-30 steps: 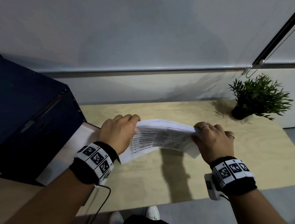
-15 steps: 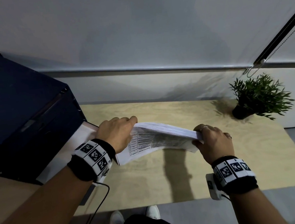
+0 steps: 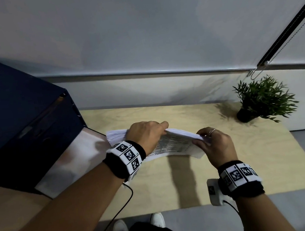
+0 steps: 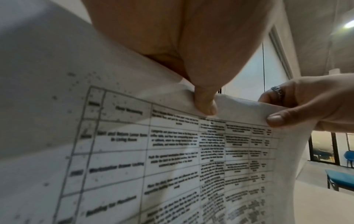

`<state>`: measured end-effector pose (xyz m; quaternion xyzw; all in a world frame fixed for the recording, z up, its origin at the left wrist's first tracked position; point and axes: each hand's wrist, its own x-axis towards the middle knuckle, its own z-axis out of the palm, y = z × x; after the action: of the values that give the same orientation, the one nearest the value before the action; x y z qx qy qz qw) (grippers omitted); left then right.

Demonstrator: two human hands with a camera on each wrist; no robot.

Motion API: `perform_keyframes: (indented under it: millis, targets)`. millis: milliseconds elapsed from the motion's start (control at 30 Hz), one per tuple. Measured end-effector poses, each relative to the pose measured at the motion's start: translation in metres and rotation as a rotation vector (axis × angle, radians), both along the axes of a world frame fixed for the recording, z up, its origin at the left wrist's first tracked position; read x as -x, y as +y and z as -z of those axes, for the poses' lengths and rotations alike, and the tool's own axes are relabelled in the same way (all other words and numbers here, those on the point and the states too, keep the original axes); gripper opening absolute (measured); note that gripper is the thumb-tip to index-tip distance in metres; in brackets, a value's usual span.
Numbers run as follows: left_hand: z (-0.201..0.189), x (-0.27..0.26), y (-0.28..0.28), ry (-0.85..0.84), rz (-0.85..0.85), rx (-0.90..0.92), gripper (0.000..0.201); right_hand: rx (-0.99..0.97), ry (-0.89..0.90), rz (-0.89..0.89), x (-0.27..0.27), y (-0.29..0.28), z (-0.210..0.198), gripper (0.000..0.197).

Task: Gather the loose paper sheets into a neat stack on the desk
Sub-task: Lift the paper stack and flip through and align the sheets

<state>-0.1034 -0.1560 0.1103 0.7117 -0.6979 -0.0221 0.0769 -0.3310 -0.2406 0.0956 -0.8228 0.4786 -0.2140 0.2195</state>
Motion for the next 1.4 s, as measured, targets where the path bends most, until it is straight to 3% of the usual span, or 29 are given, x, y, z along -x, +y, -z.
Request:
perform_keyframes:
  millis: [167,267,400,667,800,867,900,967,1000,1067,1100,1233,1367,1400]
  targets:
    - [0.001,0.002,-0.002,-0.046,0.004,-0.037,0.019,-0.173,-0.354,0.210,0.008,0.005,0.005,0.024]
    - [-0.003,0.002,-0.006,-0.084,0.001,-0.064,0.025,-0.276,-0.516,0.233,0.004,0.009,0.013,0.036]
    - [-0.007,0.002,-0.005,-0.073,-0.001,-0.089,0.013,-0.302,-0.565,0.219,0.003,0.009,0.022,0.049]
    - [-0.003,0.007,0.007,-0.074,-0.011,-0.084,0.028,-0.328,-0.681,0.240,0.002,0.008,0.025,0.065]
    - [-0.018,-0.016,0.002,0.077,-0.172,0.054,0.021,-0.148,-0.560,0.481,0.002,0.002,0.032,0.104]
    - [-0.024,-0.035,0.003,0.324,-0.252,0.125,0.020,-0.223,-0.598,0.537,-0.002,-0.003,0.028,0.123]
    - [-0.024,-0.043,0.005,0.541,-0.251,0.136,0.017,-0.317,-0.699,0.511,-0.007,-0.004,0.023,0.127]
    - [-0.021,-0.050,0.006,0.984,-0.231,0.133,0.021,-0.518,-0.963,0.336,-0.021,-0.004,0.004,0.111]
    - [-0.017,-0.050,0.007,1.110,-0.227,0.158,0.026,-0.556,-1.016,0.232,-0.027,-0.002,-0.006,0.086]
    - [-0.011,-0.043,0.009,1.117,-0.252,0.271,0.030,-0.458,-0.994,0.132,-0.040,0.004,-0.033,0.027]
    - [-0.009,-0.038,0.011,1.074,-0.283,0.343,0.029,-0.378,-0.990,0.093,-0.043,0.007,-0.043,0.015]
    - [0.005,-0.021,0.030,0.968,-0.372,0.520,0.033,-0.226,-0.994,0.027,-0.051,0.020,-0.045,0.034]
    - [0.042,-0.023,0.047,1.079,-0.412,0.259,0.038,-0.345,-0.784,0.134,-0.052,0.030,-0.004,0.012]
    - [0.043,-0.023,0.049,1.110,-0.400,0.255,0.045,-0.362,-0.778,0.147,-0.052,0.030,0.001,0.016]
